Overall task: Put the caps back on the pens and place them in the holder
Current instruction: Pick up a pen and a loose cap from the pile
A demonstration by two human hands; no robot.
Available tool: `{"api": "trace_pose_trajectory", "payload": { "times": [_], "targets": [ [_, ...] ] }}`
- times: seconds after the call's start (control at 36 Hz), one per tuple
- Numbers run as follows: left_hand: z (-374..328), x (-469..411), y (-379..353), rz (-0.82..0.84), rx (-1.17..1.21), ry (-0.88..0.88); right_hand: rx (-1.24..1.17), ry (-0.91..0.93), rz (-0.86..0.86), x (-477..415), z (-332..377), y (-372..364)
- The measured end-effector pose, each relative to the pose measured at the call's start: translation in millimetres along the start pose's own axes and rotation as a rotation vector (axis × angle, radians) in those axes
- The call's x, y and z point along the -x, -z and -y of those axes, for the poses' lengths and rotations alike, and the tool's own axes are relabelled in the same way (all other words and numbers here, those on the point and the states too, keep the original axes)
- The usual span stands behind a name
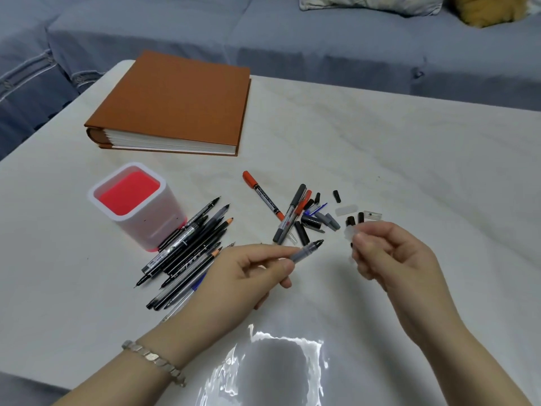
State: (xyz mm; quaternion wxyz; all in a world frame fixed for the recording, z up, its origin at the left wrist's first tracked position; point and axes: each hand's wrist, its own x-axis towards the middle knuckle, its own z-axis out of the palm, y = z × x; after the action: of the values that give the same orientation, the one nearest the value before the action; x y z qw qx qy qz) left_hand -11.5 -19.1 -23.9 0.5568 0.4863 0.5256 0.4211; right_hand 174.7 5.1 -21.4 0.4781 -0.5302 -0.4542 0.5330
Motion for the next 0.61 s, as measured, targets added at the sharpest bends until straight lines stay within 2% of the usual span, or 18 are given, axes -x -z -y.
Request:
{"api": "trace_pose_trajectory", "payload": {
  "times": [0.14,0.42,0.61],
  "targets": [
    [2.0,0.5,1.1,0.042,-0.04,0.01,0.131,0.042,0.068,-2.6,-3.6,5.4],
    [-2.0,3.1,1.4,0.064,-0.152,0.013,0.221,0.1,0.217,-2.4,-4.2,3.0],
    [4.9,4.4,2.6,0.091,-0.393,-0.062,0.4,0.092,0.367,4.1,-13.2,2.4]
  ]
}}
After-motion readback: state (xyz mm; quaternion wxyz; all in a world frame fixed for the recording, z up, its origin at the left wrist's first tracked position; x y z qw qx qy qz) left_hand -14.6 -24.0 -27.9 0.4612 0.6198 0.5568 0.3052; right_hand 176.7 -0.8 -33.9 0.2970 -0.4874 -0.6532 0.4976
